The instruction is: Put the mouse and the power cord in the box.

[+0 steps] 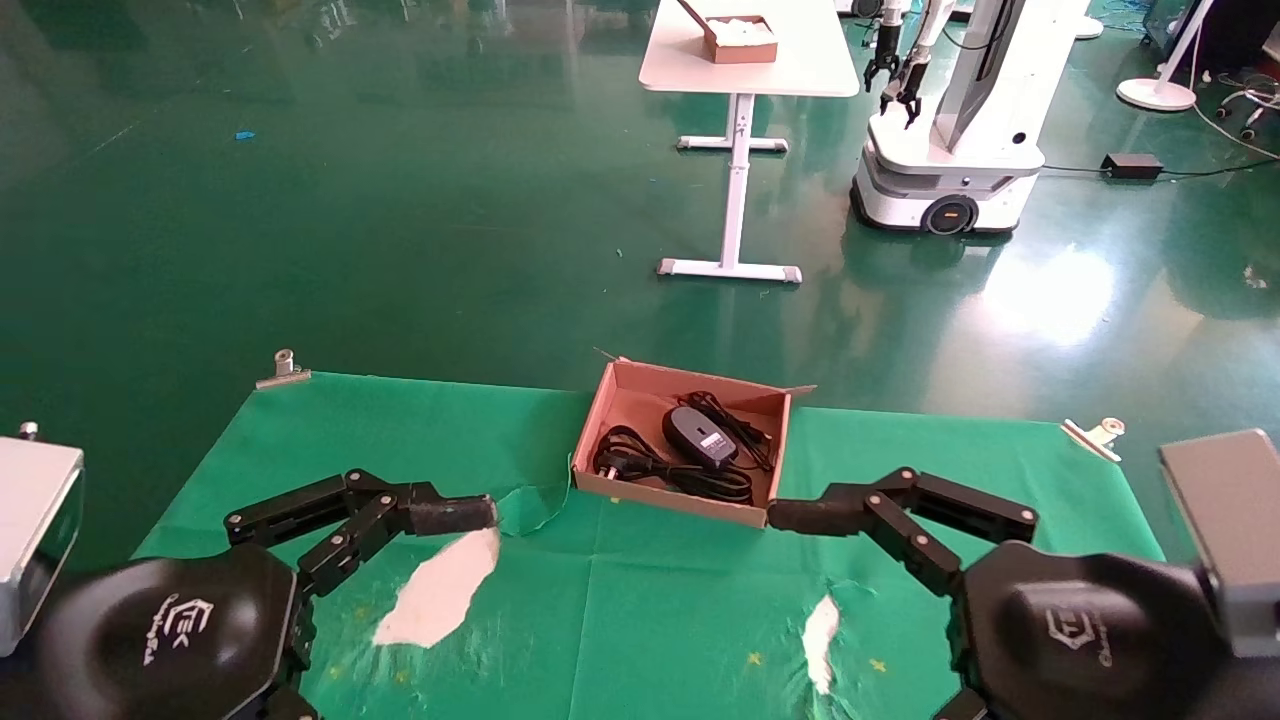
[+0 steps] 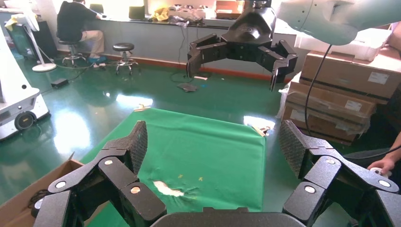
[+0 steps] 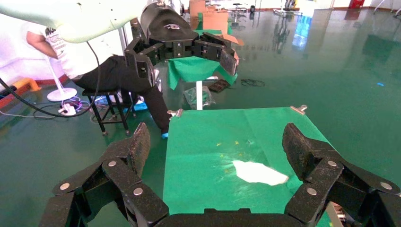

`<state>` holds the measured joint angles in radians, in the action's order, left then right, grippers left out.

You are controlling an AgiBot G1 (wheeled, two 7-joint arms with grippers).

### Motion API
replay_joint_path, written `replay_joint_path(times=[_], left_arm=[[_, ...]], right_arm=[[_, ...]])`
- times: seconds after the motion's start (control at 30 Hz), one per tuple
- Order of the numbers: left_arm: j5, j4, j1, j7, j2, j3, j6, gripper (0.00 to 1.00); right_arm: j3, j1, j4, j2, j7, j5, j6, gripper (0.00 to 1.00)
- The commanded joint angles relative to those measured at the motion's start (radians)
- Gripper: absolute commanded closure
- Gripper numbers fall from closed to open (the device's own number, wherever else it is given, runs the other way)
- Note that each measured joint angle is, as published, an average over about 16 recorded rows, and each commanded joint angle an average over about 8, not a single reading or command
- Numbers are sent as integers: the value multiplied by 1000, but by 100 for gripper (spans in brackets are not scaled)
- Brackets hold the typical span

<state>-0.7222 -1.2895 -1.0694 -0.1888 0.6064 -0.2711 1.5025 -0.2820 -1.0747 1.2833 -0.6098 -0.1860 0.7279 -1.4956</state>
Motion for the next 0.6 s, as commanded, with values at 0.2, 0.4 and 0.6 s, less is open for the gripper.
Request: replay_joint_path(times=[0.2, 0.4, 0.6], left_arm=[[-6, 4, -4, 1, 3, -6, -6, 0], [-8, 6, -5, 1, 5, -9, -8, 0], [-10, 7, -6, 1, 6, -11, -9, 0]], right_arm=[[0, 0, 0, 0, 0, 0, 0, 0], [0, -1, 0, -1, 0, 1, 1, 0], [0, -1, 0, -1, 0, 1, 1, 0]])
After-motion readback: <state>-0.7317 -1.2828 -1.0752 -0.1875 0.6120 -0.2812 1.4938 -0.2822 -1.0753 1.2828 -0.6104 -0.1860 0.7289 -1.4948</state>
